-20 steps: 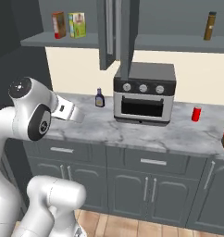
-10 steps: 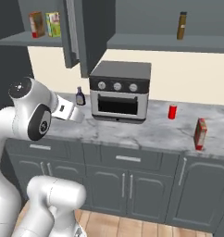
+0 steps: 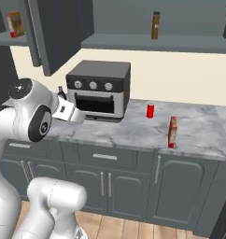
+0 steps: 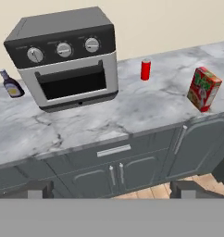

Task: Pick the cereal and cereal from the counter and place them in the cabinets closest to them.

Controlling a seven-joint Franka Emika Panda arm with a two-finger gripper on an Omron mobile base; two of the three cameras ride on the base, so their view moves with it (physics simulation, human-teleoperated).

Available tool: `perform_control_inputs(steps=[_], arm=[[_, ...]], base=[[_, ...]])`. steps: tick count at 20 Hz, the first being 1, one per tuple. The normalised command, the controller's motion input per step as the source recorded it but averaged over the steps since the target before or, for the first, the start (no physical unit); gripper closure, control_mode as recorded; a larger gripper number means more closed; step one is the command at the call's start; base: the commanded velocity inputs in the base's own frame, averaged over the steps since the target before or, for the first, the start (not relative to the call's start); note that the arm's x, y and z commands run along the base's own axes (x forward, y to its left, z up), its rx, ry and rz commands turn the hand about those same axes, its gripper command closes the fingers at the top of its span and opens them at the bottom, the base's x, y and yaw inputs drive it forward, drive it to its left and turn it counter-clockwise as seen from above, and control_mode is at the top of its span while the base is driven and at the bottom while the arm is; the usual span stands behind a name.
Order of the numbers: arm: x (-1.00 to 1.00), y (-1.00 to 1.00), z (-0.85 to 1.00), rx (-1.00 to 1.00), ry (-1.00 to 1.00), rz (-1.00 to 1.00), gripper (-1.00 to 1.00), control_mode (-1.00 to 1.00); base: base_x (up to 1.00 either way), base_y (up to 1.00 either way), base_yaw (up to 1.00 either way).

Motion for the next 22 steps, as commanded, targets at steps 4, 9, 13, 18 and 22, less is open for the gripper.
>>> perform_control_inputs(steps=[4,9,13,18,22], arm=[[0.0,0.0,0.0,0.0,0.0,0.0,-1.0,1.0],[0.0,0.0,0.0,0.0,0.0,0.0,-1.0,1.0],[0.0,0.0,0.0,0.0,0.0,0.0,-1.0,1.0],[0.0,0.0,0.0,0.0,0.0,0.0,-1.0,1.0],[0.0,0.0,0.0,0.0,0.0,0.0,-1.0,1.0]], base=[[-0.03,-0.57,0.0],[-0.04,-0.57,0.0],[-0.08,-0.44,0.0],[-0.13,-0.32,-0.02],[-0.09,-0.43,-0.03]])
